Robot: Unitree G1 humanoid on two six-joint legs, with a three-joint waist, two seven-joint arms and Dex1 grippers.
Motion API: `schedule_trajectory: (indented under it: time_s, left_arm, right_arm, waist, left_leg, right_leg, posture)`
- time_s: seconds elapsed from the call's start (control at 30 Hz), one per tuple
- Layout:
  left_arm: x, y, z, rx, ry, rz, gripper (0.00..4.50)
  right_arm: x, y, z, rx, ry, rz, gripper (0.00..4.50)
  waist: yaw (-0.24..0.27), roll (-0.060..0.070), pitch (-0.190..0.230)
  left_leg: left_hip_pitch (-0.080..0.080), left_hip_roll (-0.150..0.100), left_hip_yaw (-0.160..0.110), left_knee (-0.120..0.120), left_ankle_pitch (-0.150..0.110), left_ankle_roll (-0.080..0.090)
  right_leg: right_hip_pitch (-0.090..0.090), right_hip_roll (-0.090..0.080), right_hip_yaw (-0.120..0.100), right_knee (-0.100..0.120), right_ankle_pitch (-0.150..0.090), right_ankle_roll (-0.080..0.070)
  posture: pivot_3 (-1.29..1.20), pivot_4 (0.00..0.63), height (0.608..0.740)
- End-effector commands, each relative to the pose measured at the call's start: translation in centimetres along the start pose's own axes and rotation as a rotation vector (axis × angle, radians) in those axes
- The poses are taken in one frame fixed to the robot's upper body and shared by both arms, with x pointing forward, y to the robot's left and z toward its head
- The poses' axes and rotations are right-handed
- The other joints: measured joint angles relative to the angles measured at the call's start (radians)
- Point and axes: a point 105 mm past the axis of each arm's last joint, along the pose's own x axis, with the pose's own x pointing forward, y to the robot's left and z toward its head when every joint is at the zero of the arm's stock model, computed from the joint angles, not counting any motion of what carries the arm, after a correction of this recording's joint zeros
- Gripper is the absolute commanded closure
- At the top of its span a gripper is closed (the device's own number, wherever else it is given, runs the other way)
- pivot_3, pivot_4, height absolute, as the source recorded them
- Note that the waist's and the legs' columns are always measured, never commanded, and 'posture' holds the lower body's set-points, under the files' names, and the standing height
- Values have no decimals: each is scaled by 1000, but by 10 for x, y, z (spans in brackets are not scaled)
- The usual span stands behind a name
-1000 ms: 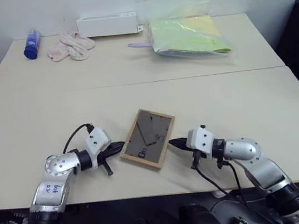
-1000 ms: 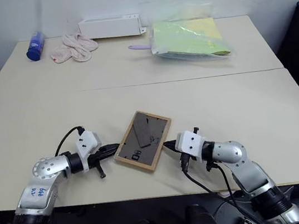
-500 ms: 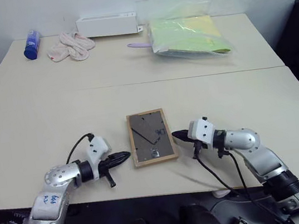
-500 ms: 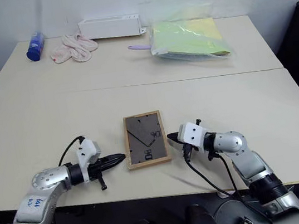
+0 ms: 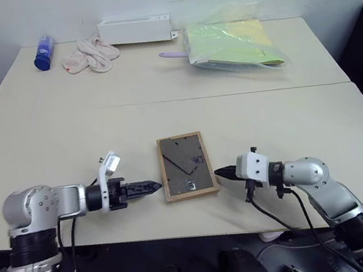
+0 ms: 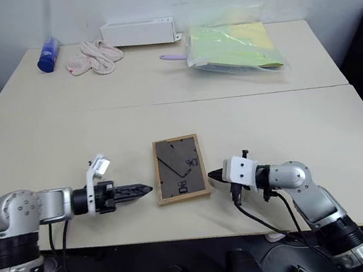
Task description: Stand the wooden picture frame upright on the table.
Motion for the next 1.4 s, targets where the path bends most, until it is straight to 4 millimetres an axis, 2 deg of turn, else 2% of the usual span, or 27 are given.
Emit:
schedule_trajectory:
  time_s: [0.03,0.1,0.3,0.53,0.63,0.83,0.87,0.97,1.03,1.1,1.17,1.33,1.4]
  left_arm:
    - [17,2,-11,-36,76,18,795]
    - [20,3,-16,-41,130,35,795]
    - [38,-8,-16,-114,141,-46,795]
    - [44,-14,-13,-155,151,-71,795]
    - [44,-13,-9,-166,129,-60,1412]
    - [39,-11,-2,-169,31,-52,3158]
    - [38,-14,4,-148,-33,-70,3215]
    - [29,-26,13,-12,-153,-98,3215]
    - [25,-31,16,154,-215,-98,3215]
    - [26,-24,11,330,-203,-44,3215]
    - [29,-17,4,465,-178,-31,3215]
    - [35,-23,0,536,-177,-112,3215]
    - [37,-24,-1,555,-173,-118,3215]
  right_arm:
    - [1,1,11,-27,-26,-2,4500]
    - [2,1,11,-26,-27,0,4500]
    - [7,4,15,-36,-38,11,4500]
    - [11,7,17,-46,-42,14,4500]
    - [10,8,15,-44,-39,12,4500]
    - [-5,0,17,12,-82,-21,4500]
    - [-11,-3,21,77,-118,-22,4500]
    - [-26,-19,46,214,-280,-37,3945]
    - [-31,-26,62,267,-362,-23,3293]
    - [-31,-27,73,336,-403,24,2557]
    - [-26,-31,88,416,-445,65,1887]
    - [-3,-35,100,458,-414,97,115]
    - [7,-37,97,455,-388,95,20]
  waist:
    - [1,0,0]
    - [4,0,0]
    - [18,1,-1]
    - [21,1,-1]
    - [21,1,-1]
    - [21,1,-1]
    - [20,1,-1]
    - [16,1,-1]
    - [12,1,-1]
    - [10,1,-1]
    - [10,1,-1]
    - [18,1,-1]
    - [21,1,-1]
  left_leg:
    - [0,0,0,0,0,0]
    - [1,0,0,0,0,-1]
    - [1,0,0,2,0,-1]
    - [1,-1,-1,3,0,-1]
    - [1,-1,-1,4,0,-1]
    - [1,0,-1,6,0,-1]
    - [0,0,-1,6,0,-1]
    - [1,0,0,7,0,-2]
    - [1,1,0,8,-1,-3]
    - [1,1,0,8,0,-4]
    - [1,1,0,6,0,-4]
    - [1,1,0,5,0,-3]
    - [0,1,0,5,-1,-2]
  right_leg:
    - [0,0,0,0,0,0]
    - [1,0,0,0,0,0]
    - [1,0,0,0,0,0]
    - [2,0,0,0,0,0]
    - [2,0,0,0,0,0]
    - [2,0,0,-1,0,0]
    - [2,1,-1,-1,0,0]
    - [2,1,0,-1,0,0]
    - [1,2,0,-1,0,0]
    - [1,2,0,-1,0,0]
    - [2,3,0,-1,-1,-1]
    - [1,1,1,-2,-1,-1]
    - [0,0,1,-3,-1,-1]
  posture:
    - [0,150,740]
    - [0,150,740]
    - [0,150,740]
    - [0,150,740]
    - [0,150,740]
    - [0,150,740]
    - [0,150,740]
    - [0,150,740]
    - [0,150,740]
    - [0,150,740]
    - [0,150,740]
    - [0,150,740]
    - [0,150,740]
